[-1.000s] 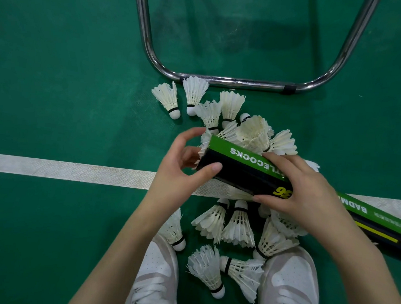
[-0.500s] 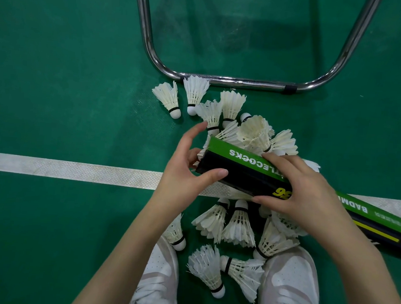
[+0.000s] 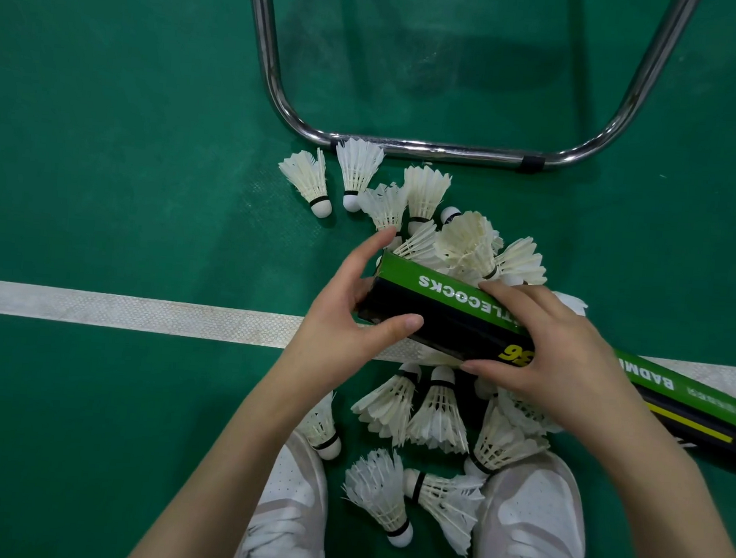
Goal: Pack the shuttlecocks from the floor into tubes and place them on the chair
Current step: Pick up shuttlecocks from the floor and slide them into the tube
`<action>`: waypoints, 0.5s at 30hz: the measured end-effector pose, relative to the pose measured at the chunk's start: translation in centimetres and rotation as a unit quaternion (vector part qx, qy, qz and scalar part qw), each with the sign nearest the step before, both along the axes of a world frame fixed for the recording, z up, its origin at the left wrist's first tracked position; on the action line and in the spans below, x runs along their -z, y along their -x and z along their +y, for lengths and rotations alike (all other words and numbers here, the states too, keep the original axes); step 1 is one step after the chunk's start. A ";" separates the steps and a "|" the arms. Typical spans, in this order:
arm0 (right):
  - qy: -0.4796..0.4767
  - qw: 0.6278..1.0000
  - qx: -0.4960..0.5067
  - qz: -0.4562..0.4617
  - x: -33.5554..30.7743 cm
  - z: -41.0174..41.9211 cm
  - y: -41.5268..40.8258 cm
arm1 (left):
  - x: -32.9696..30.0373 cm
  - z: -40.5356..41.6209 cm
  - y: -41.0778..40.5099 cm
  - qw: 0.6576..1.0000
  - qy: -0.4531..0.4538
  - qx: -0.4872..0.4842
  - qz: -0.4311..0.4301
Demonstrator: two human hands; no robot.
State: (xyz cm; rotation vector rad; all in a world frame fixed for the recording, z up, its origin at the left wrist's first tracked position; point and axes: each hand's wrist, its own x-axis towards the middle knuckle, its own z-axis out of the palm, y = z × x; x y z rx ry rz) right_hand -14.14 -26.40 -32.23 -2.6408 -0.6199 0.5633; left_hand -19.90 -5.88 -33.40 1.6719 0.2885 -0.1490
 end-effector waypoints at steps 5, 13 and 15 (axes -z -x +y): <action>0.004 1.000 -0.002 0.001 0.0 0.0 0.0 | 0.0 -0.1 -0.1 1.000 -0.019 0.006 0.000; 0.007 1.000 -0.006 0.002 0.0 0.1 0.1 | -0.1 0.1 -0.3 1.000 -0.011 0.014 0.006; 0.006 1.000 -0.006 0.002 0.0 0.1 0.1 | -0.1 0.1 -0.3 1.000 -0.009 0.028 0.004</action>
